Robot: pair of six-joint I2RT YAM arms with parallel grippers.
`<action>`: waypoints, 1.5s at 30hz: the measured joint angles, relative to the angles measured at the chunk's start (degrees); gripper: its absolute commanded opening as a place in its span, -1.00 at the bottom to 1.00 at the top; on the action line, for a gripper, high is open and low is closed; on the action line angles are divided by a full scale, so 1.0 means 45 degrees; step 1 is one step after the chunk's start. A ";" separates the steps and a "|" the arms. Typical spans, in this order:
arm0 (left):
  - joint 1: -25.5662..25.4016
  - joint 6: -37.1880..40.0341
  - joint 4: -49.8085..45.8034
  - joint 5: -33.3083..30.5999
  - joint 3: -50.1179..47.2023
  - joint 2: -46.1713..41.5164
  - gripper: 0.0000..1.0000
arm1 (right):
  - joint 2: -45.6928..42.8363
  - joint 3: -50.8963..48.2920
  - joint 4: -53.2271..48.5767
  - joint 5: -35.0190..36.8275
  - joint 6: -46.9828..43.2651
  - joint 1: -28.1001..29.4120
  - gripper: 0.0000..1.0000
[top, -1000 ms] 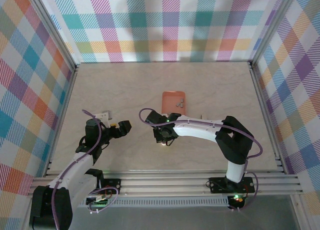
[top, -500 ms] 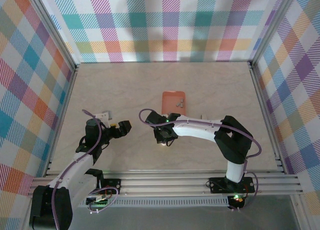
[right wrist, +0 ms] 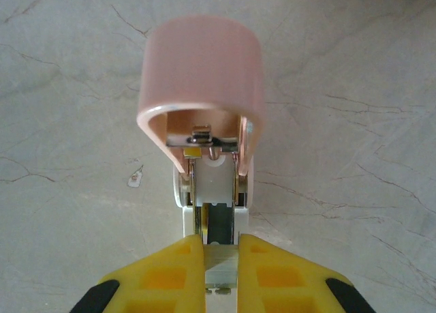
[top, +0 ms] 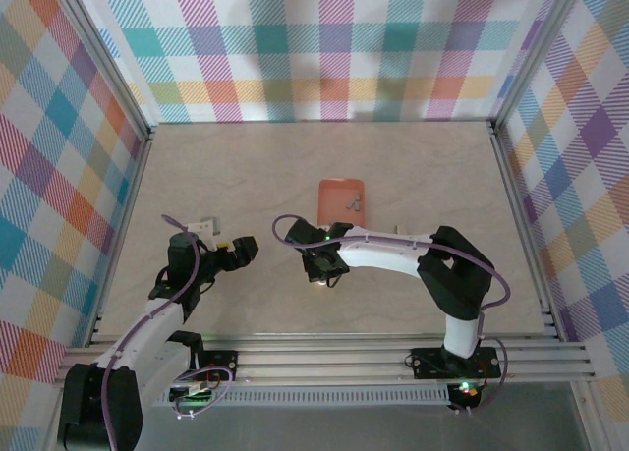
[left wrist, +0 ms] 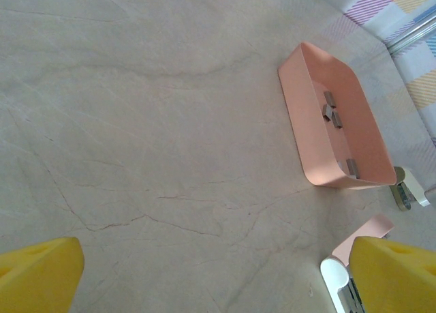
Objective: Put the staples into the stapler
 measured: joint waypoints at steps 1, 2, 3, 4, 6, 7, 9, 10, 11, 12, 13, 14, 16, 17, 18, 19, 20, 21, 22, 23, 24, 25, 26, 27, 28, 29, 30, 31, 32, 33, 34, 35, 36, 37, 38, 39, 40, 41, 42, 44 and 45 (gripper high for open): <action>-0.0005 0.0000 0.0000 0.0000 0.0000 0.0000 0.99 | 0.0015 0.0000 0.0000 0.0000 0.0000 0.0000 -0.74; -0.0005 0.0000 0.0000 0.0000 0.0000 0.0000 0.99 | 0.0024 0.0005 0.0005 0.0000 0.0000 0.0000 -0.74; -0.0005 0.0000 0.0000 0.0000 0.0000 0.0000 0.99 | 0.0039 0.0005 0.0005 0.0000 0.0000 0.0000 -0.74; -0.0005 0.0000 0.0000 0.0000 0.0000 0.0000 1.00 | 0.0049 0.0015 0.0000 0.0000 0.0000 0.0000 -0.75; -0.0005 0.0000 -0.0005 0.0000 0.0000 0.0000 0.99 | 0.0058 0.0044 0.0000 -0.0005 0.0000 0.0000 -0.75; -0.0005 0.0000 0.0000 0.0000 0.0000 0.0000 0.99 | 0.0058 0.0058 0.0000 0.0000 0.0000 0.0000 -0.75; -0.0005 0.0000 0.0000 0.0000 0.0000 0.0000 0.99 | 0.0063 0.0121 -0.0053 0.0000 0.0000 0.0000 -0.75; -0.0005 0.0000 0.0000 0.0000 0.0000 0.0000 0.99 | 0.0063 0.0185 -0.0107 0.0005 -0.0005 0.0000 -0.74; -0.0005 0.0000 0.0000 0.0000 0.0000 0.0000 0.99 | 0.0063 0.0262 -0.0155 0.0005 -0.0005 0.0000 -0.74; -0.0005 0.0000 0.0000 0.0000 0.0000 0.0000 0.99 | 0.0063 0.0350 -0.0165 0.0010 -0.0010 0.0000 -0.74; -0.0005 0.0000 0.0000 0.0000 0.0000 0.0000 0.99 | 0.0063 0.0466 -0.0189 0.0010 -0.0010 0.0000 -0.74; -0.0005 0.0005 0.0000 0.0000 0.0000 0.0000 0.99 | 0.0058 0.0534 -0.0194 0.0015 -0.0010 0.0000 -0.74; -0.0005 0.0000 0.0000 0.0000 0.0000 0.0000 0.99 | 0.0058 0.0646 -0.0194 0.0053 -0.0010 0.0000 -0.74; -0.0005 0.0000 0.0000 0.0000 0.0000 0.0000 0.99 | 0.0058 0.0661 -0.0199 0.0058 -0.0010 0.0000 -0.74; -0.0005 0.0000 0.0000 0.0000 0.0000 0.0000 0.99 | 0.0058 0.0665 -0.0209 0.0058 -0.0010 0.0000 -0.74; -0.0005 0.0000 0.0000 0.0000 0.0000 0.0000 0.99 | 0.0058 0.0665 -0.0209 0.0058 -0.0010 0.0000 -0.74; -0.0005 0.0000 0.0000 0.0000 0.0000 0.0000 0.99 | 0.0058 0.0665 -0.0238 0.0058 -0.0010 0.0000 -0.74; -0.0005 0.0000 0.0000 0.0000 0.0000 0.0000 0.99 | 0.0058 0.0665 -0.0253 0.0058 -0.0005 0.0000 -0.74; -0.0005 0.0000 0.0000 0.0000 0.0000 0.0000 0.99 | 0.0058 0.0665 -0.0257 0.0058 -0.0005 0.0000 -0.74; -0.0005 0.0000 0.0000 0.0000 0.0000 0.0000 0.99 | 0.0058 0.0665 -0.0272 0.0053 0.0000 0.0000 -0.74; -0.0005 0.0000 0.0000 0.0000 0.0000 0.0000 0.99 | 0.0058 0.0665 -0.0301 0.0053 0.0000 0.0000 -0.74; -0.0005 0.0000 0.0000 0.0000 0.0000 0.0000 0.99 | 0.0058 0.0665 -0.0321 0.0058 0.0005 0.0000 -0.74; -0.0005 0.0000 0.0000 0.0000 0.0000 0.0000 0.99 | 0.0068 0.0665 -0.0345 0.0053 0.0005 0.0000 -0.74; -0.0005 0.0000 0.0000 0.0000 0.0000 0.0000 0.99 | 0.0068 0.0665 -0.0350 0.0053 0.0019 0.0000 -0.74; -0.0005 0.0000 0.0000 0.0000 0.0000 0.0000 0.99 | 0.0068 0.0665 -0.0350 0.0053 0.0039 0.0000 -0.74; -0.0005 0.0000 0.0000 0.0000 0.0000 0.0000 0.99 | 0.0068 0.0665 -0.0345 0.0049 0.0049 0.0000 -0.74; -0.0005 0.0000 0.0000 0.0000 0.0000 0.0000 0.99 | 0.0068 0.0665 -0.0345 0.0049 0.0049 0.0000 -0.74; -0.0005 0.0000 -0.0005 0.0000 0.0000 0.0000 0.99 | 0.0073 0.0665 -0.0345 0.0044 0.0049 0.0000 -0.74; -0.0005 0.0000 0.0000 0.0000 0.0000 -0.0005 0.99 | 0.0073 0.0665 -0.0345 0.0044 0.0049 0.0000 -0.75; -0.0005 0.0000 -0.0005 0.0000 0.0000 0.0000 0.99 | 0.0083 0.0665 -0.0345 0.0044 0.0053 0.0000 -0.74; -0.0005 0.0000 -0.0005 0.0000 0.0000 0.0000 0.99 | 0.0097 0.0665 -0.0340 0.0044 0.0053 0.0000 -0.75; -0.0005 0.0000 -0.0005 0.0000 0.0000 0.0000 0.99 | 0.0131 0.0665 -0.0340 0.0034 0.0053 0.0000 -0.75; -0.0005 0.0000 -0.0005 0.0000 0.0000 -0.0005 0.99 | 0.0170 0.0665 -0.0340 0.0015 0.0058 0.0000 -0.75; -0.0005 0.0000 -0.0005 0.0000 0.0000 0.0000 0.99 | 0.0199 0.0665 -0.0340 0.0000 0.0058 0.0000 -0.75; -0.0005 0.0005 -0.0005 0.0000 0.0000 -0.0005 0.99 | 0.0238 0.0665 -0.0340 -0.0005 0.0058 0.0000 -0.75; -0.0005 0.0000 -0.0005 0.0000 0.0000 -0.0005 0.99 | 0.0267 0.0661 -0.0340 -0.0005 0.0073 0.0000 -0.75; -0.0005 0.0000 -0.0005 0.0000 0.0000 0.0000 0.99 | 0.0291 0.0665 -0.0345 -0.0005 0.0092 0.0000 -0.75; -0.0005 0.0000 -0.0010 0.0000 0.0000 -0.0005 0.99 | 0.0321 0.0661 -0.0345 0.0000 0.0097 0.0000 -0.75; -0.0005 0.0000 -0.0010 0.0000 0.0000 -0.0005 0.99 | 0.0345 0.0661 -0.0345 -0.0005 0.0102 0.0000 -0.75; -0.0005 0.0005 -0.0010 0.0000 0.0000 -0.0005 0.99 | 0.0364 0.0661 -0.0345 0.0000 0.0141 0.0000 -0.75; -0.0005 0.0005 -0.0010 0.0000 0.0000 -0.0005 0.99 | 0.0364 0.0661 -0.0345 -0.0005 0.0155 0.0000 -0.75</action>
